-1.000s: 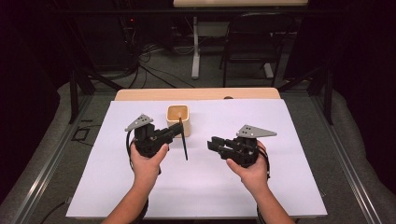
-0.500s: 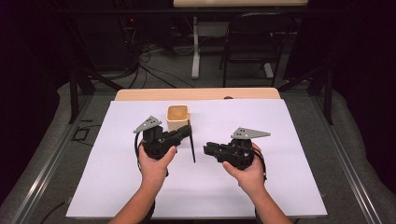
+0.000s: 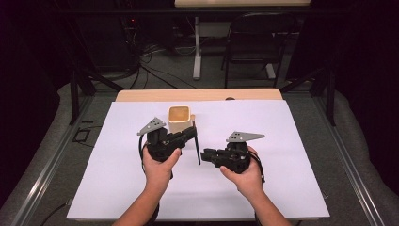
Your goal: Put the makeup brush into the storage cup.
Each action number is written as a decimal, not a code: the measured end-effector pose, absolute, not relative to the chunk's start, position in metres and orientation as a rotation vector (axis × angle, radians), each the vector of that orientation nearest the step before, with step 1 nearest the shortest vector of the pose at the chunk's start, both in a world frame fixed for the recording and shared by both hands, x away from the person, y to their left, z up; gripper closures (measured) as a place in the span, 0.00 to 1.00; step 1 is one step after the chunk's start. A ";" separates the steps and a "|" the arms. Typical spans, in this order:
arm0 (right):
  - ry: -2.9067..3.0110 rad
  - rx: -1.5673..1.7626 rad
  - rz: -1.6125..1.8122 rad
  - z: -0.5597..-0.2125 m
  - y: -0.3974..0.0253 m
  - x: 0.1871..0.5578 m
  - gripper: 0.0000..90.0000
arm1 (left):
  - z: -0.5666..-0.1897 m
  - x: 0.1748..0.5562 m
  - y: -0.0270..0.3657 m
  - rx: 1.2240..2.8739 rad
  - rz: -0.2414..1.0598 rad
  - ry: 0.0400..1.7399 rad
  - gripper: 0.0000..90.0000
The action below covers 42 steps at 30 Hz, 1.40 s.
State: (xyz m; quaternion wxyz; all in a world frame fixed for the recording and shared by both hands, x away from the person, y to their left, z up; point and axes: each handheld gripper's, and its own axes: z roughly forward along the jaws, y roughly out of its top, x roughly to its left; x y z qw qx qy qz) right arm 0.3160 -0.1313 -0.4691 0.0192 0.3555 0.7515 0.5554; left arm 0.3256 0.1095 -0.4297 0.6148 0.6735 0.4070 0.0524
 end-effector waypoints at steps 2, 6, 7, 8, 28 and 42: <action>2.327 1.108 1.742 -0.471 -0.129 0.316 0.82 | -0.430 0.325 0.109 1.555 0.116 0.932 0.93; 2.338 1.105 1.732 -0.473 -0.128 0.317 0.82 | -0.429 0.325 0.108 1.557 0.109 0.924 0.93; 2.343 1.108 1.725 -0.473 -0.128 0.316 0.82 | -0.429 0.325 0.107 1.558 0.112 0.927 0.93; 2.344 1.107 1.725 -0.473 -0.127 0.317 0.82 | -0.430 0.325 0.107 1.555 0.108 0.926 0.93; 2.344 1.133 1.724 -0.474 -0.127 0.317 0.83 | -0.432 0.323 0.098 1.564 0.089 0.910 0.93; 2.342 1.155 1.725 -0.476 -0.128 0.318 0.83 | -0.432 0.323 0.092 1.568 0.077 0.903 0.93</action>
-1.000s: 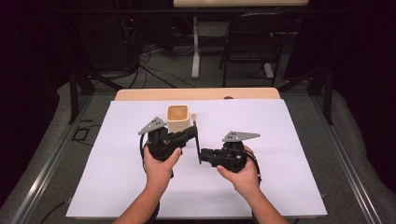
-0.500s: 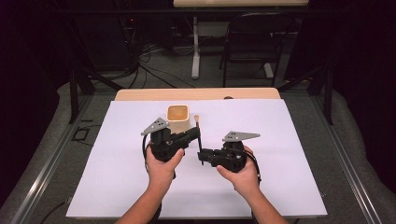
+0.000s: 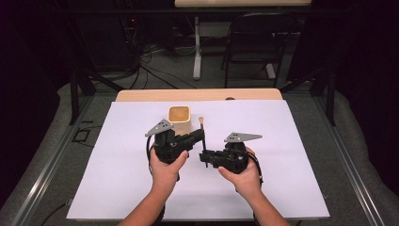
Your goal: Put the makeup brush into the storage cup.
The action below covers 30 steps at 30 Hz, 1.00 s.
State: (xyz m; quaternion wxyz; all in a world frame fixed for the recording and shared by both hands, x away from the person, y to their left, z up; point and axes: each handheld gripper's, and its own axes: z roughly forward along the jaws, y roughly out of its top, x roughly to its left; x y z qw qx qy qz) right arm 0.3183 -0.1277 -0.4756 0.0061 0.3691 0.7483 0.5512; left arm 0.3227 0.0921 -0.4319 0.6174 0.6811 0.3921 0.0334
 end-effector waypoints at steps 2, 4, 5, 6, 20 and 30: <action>2.344 1.154 1.725 -0.476 -0.128 0.318 0.84 | -0.432 0.323 0.092 1.573 0.077 0.898 0.93; 2.349 1.156 1.721 -0.476 -0.128 0.318 0.85 | -0.432 0.322 0.092 1.572 0.079 0.900 0.93; 2.347 1.158 1.722 -0.476 -0.127 0.318 0.85 | -0.432 0.322 0.092 1.571 0.078 0.902 0.93; 2.349 1.161 1.716 -0.476 -0.127 0.318 0.85 | -0.432 0.322 0.092 1.571 0.078 0.902 0.93; 2.350 1.154 1.730 -0.477 -0.127 0.319 0.92 | -0.434 0.323 0.092 1.573 0.061 0.908 0.93; 2.373 1.150 1.705 -0.476 -0.126 0.318 0.93 | -0.435 0.323 0.093 1.574 0.053 0.909 0.93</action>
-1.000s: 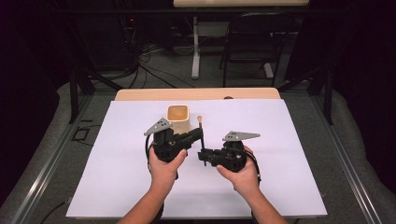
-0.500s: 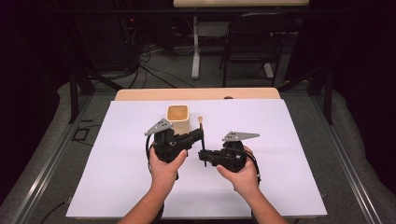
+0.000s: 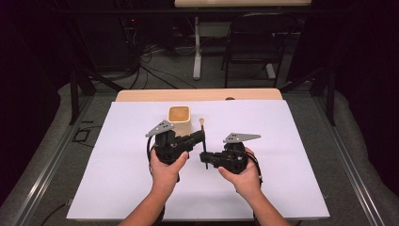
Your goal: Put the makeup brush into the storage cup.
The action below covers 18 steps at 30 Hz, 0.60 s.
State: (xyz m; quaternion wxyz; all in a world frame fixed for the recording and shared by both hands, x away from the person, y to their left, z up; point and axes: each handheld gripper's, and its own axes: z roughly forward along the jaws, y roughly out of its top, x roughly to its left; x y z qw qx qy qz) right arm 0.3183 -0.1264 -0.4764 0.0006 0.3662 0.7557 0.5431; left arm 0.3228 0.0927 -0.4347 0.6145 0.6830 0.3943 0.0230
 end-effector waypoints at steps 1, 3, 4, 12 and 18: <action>2.374 1.151 1.705 -0.476 -0.126 0.318 0.93 | -0.435 0.323 0.093 1.573 0.051 0.909 0.93; 2.367 1.148 1.717 -0.477 -0.126 0.318 0.93 | -0.435 0.323 0.093 1.572 0.049 0.909 0.93; 2.374 1.146 1.705 -0.476 -0.126 0.318 0.93 | -0.435 0.323 0.093 1.569 0.049 0.909 0.93; 2.374 1.145 1.700 -0.476 -0.126 0.317 0.94 | -0.435 0.324 0.094 1.571 0.041 0.915 0.93; 2.375 1.134 1.693 -0.475 -0.125 0.317 0.94 | -0.435 0.326 0.095 1.559 -0.013 0.921 0.84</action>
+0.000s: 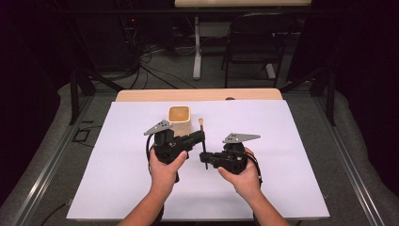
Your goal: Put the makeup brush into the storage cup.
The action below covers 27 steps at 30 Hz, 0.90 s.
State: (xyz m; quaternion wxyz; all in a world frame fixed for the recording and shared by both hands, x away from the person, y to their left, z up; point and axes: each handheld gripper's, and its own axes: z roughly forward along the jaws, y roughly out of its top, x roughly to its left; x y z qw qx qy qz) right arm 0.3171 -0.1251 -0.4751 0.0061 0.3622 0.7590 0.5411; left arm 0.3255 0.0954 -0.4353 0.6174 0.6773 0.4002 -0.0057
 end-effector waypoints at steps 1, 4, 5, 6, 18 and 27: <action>2.375 1.134 1.693 -0.475 -0.125 0.317 0.94 | -0.435 0.326 0.095 1.559 -0.013 0.921 0.82; 2.376 1.132 1.687 -0.475 -0.125 0.317 0.94 | -0.435 0.326 0.096 1.566 -0.019 0.925 0.79; 2.377 1.132 1.686 -0.475 -0.125 0.317 0.94 | -0.435 0.326 0.096 1.568 -0.020 0.921 0.78; 2.381 1.133 1.679 -0.474 -0.125 0.316 0.94 | -0.435 0.327 0.097 1.570 -0.019 0.922 0.77; 2.384 1.072 1.615 -0.473 -0.120 0.312 0.94 | -0.435 0.327 0.102 1.599 0.004 0.924 0.70; 2.397 1.050 1.609 -0.473 -0.119 0.311 0.94 | -0.434 0.326 0.103 1.606 0.004 0.916 0.71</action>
